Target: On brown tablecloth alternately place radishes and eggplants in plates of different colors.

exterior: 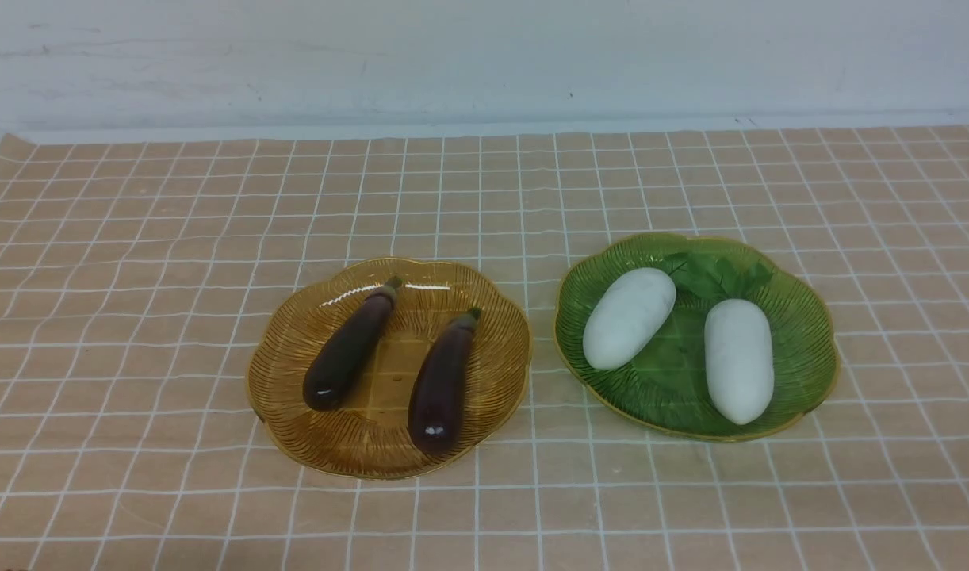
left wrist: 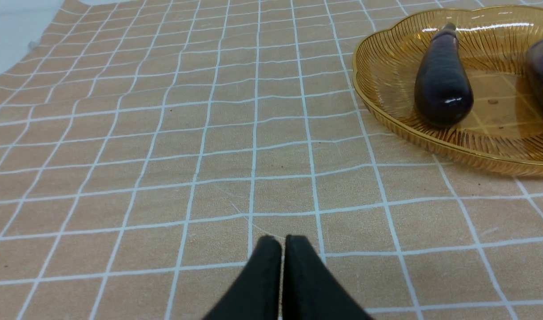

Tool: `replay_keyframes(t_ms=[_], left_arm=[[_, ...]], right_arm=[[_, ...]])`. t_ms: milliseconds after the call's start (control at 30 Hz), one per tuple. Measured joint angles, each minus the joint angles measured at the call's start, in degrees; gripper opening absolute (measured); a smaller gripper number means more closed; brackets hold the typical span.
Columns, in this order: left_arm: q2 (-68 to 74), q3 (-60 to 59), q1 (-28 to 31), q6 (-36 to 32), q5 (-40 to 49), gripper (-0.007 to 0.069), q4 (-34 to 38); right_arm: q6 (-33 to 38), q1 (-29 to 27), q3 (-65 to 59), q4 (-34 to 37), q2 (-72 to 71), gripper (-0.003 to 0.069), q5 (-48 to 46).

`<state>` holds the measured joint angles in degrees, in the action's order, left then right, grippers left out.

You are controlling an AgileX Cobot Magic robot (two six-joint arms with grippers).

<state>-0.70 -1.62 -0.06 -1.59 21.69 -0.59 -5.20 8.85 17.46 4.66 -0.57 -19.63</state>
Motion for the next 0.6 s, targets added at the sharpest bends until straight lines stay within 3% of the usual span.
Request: replay_keyframes(t_ms=[267, 600], left_arm=[[0.0, 0.0, 0.0, -0.1, 0.0, -0.0004, 0.0], [0.0, 0.0, 0.0, -0.1, 0.0, -0.0004, 0.1]], right_arm=[[2.6, -4.4, -10.0, -7.6, 0.0, -0.0015, -1.1], [2.5, -8.0, -18.9, -8.5, 0.0, -0.0015, -2.5]])
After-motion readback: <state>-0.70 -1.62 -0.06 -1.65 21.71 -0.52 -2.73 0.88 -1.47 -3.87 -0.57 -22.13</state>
